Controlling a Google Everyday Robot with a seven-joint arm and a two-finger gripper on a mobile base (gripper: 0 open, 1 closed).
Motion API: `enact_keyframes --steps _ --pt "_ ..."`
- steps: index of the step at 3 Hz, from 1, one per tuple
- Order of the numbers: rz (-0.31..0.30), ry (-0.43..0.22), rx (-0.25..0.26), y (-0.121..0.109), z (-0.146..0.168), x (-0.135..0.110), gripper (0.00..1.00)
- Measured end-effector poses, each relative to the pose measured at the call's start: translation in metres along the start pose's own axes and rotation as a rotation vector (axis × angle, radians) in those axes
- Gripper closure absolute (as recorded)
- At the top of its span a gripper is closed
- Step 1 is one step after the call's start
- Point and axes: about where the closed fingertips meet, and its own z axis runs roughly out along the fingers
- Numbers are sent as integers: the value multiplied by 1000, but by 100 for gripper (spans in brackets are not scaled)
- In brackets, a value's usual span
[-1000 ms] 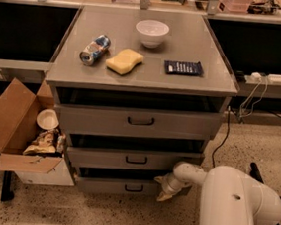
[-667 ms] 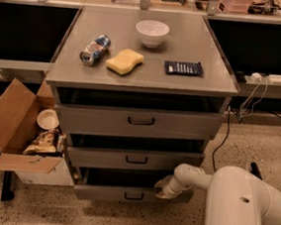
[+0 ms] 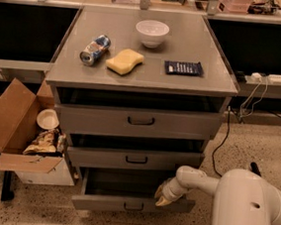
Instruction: Open bottom drawer
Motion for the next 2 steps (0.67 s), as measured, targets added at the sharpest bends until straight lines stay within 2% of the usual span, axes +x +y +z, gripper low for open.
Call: enact_keyframes --steps 2 --pt "0 0 0 0 0 0 53"
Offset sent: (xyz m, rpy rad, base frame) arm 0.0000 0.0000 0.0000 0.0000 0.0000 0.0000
